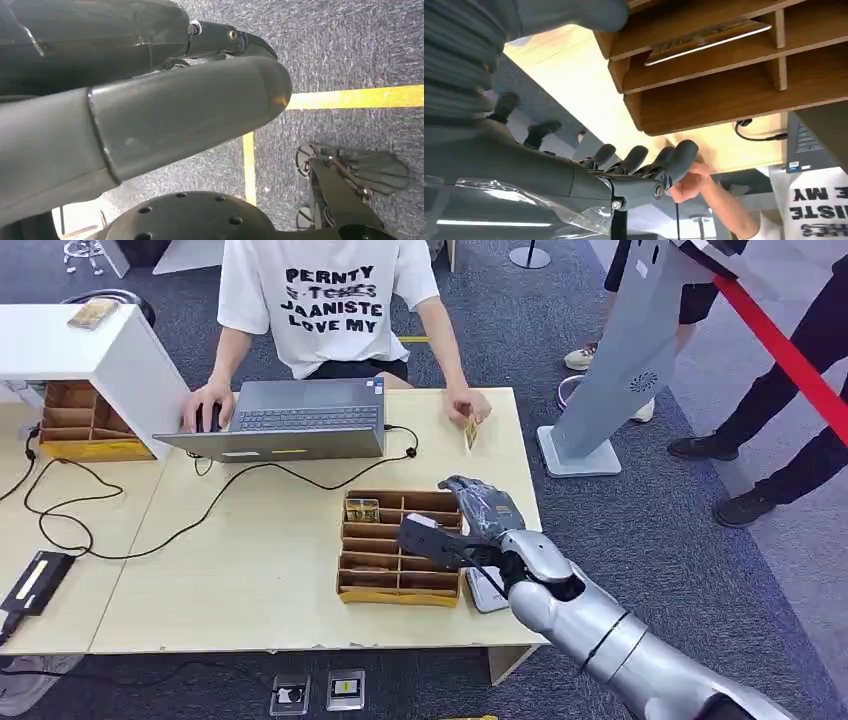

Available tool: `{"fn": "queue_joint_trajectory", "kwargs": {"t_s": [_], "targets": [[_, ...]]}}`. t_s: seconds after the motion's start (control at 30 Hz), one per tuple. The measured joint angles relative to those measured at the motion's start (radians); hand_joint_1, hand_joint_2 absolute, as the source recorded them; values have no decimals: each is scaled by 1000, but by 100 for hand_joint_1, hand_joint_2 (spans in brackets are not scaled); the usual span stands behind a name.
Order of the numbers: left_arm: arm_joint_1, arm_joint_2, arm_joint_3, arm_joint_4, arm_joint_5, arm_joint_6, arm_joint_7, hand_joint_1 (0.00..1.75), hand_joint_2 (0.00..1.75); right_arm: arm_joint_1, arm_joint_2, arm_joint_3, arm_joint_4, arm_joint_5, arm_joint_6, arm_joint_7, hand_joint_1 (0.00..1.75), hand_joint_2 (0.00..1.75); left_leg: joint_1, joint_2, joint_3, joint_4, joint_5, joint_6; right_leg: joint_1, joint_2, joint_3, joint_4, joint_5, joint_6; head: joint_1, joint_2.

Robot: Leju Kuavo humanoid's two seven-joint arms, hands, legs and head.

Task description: Pass the card to the sensor for recognition and then transmit it.

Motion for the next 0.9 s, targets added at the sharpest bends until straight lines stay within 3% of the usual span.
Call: {"fn": "queue_joint_trajectory", "kwargs": {"t_s": [0.53, 0.57, 0.63, 0.7, 0.77, 0.83, 0.9], "targets": [[0, 0, 0, 0, 9, 2, 0, 0, 0, -4, 16, 0, -23, -53, 5, -14, 47, 175, 0, 0, 0, 0, 0, 0, 0, 0, 0, 0, 0, 0, 0, 0], [0, 0, 0, 0, 9, 2, 0, 0, 0, -4, 17, 0, -25, -53, 5, -14, 51, 175, 0, 0, 0, 0, 0, 0, 0, 0, 0, 0, 0, 0, 0, 0], [0, 0, 0, 0, 9, 2, 0, 0, 0, -4, 19, 0, -27, -53, 5, -14, 73, 175, 0, 0, 0, 0, 0, 0, 0, 0, 0, 0, 0, 0, 0, 0], [1, 0, 0, 0, 9, 1, -2, 0, 0, -4, 19, -1, -30, -53, 5, -12, 115, 175, 0, 0, 0, 0, 0, 0, 0, 0, 0, 0, 0, 0, 0, 0], [0, 0, 0, 0, 6, 0, -3, 0, 0, -5, 19, -2, -34, -53, 5, -9, 143, 175, 0, 0, 0, 0, 0, 0, 0, 0, 0, 0, 0, 0, 0, 0], [0, 0, 0, 0, 2, -2, -5, 0, 0, -4, 18, -2, -34, -54, 6, -5, 120, 175, 0, 0, 0, 0, 0, 0, 0, 0, 0, 0, 0, 0, 0, 0], [0, 0, 0, 0, 1, -5, -6, 0, 0, -4, 18, -2, -34, -54, 6, -3, 119, 175, 0, 0, 0, 0, 0, 0, 0, 0, 0, 0, 0, 0, 0, 0]]}}
